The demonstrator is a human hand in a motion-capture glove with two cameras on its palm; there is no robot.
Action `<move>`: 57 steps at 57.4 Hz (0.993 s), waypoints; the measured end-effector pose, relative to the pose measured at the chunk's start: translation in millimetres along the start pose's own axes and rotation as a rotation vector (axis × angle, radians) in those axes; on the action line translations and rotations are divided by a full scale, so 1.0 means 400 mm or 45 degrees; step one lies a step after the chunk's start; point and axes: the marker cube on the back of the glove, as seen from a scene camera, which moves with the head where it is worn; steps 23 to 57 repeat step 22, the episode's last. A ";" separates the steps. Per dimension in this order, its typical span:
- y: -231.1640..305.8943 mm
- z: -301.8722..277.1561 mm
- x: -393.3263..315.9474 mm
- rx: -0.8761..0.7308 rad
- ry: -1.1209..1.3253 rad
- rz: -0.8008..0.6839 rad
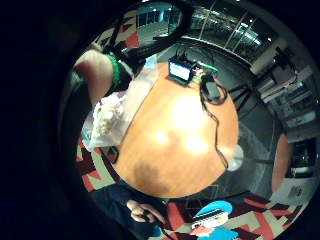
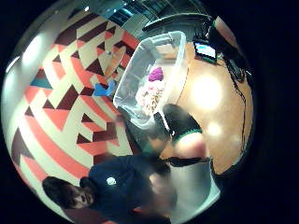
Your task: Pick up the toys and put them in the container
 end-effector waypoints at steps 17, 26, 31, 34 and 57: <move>0.155 0.037 0.027 0.013 -0.003 -0.075; 0.210 0.049 0.025 0.045 -0.008 -0.092; 0.210 0.049 0.025 0.045 -0.008 -0.092; 0.210 0.049 0.025 0.045 -0.008 -0.092; 0.210 0.049 0.025 0.045 -0.008 -0.092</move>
